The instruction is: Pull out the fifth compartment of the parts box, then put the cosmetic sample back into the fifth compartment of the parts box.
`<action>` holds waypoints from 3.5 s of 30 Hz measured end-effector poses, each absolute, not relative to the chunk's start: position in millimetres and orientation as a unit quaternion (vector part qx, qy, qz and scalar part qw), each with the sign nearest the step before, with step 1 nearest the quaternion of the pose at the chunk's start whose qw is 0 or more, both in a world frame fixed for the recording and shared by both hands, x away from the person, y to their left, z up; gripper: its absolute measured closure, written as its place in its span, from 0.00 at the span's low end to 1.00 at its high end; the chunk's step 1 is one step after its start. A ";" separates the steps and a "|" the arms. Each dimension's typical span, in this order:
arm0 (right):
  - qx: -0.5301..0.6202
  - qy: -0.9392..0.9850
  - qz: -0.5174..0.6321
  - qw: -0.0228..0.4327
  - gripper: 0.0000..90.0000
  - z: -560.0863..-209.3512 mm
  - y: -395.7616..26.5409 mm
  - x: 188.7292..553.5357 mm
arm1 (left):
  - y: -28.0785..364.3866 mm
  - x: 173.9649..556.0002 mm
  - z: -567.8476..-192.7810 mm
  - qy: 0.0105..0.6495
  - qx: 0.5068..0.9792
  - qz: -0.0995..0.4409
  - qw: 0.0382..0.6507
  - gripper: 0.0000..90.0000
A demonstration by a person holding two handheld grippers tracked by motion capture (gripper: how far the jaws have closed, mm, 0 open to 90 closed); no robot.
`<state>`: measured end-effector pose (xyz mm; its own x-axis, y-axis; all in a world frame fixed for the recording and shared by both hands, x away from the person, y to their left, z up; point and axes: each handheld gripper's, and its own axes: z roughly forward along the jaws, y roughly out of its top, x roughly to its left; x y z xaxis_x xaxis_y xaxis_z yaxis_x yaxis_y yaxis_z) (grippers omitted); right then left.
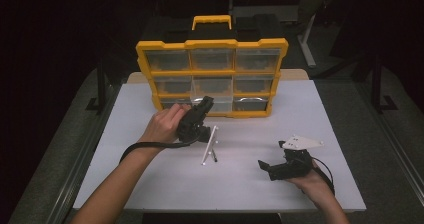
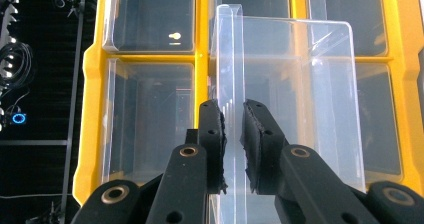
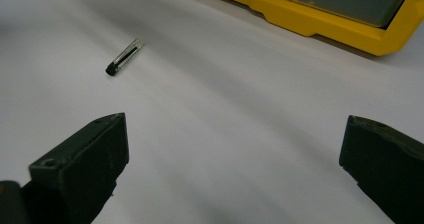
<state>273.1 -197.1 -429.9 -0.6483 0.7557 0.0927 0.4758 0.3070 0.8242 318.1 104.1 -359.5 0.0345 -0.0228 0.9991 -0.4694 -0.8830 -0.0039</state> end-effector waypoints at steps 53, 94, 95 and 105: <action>0.386 0.798 0.434 0.161 0.00 -431.5 -192.6 274.2 | 120.0 291.5 -392.5 -0.172 0.708 0.661 0.179 0.28; 0.385 0.799 0.432 0.165 0.00 -431.7 -194.4 272.1 | 133.2 283.3 -446.3 -0.129 0.732 0.644 0.181 0.00; 0.385 0.799 0.433 0.165 0.00 -431.6 -194.4 271.9 | 133.3 283.5 -447.7 -0.129 0.732 0.644 0.183 0.00; 0.386 0.799 0.431 0.165 0.00 -431.7 -193.6 271.7 | 136.4 285.0 -448.6 -0.113 0.735 0.638 0.199 0.00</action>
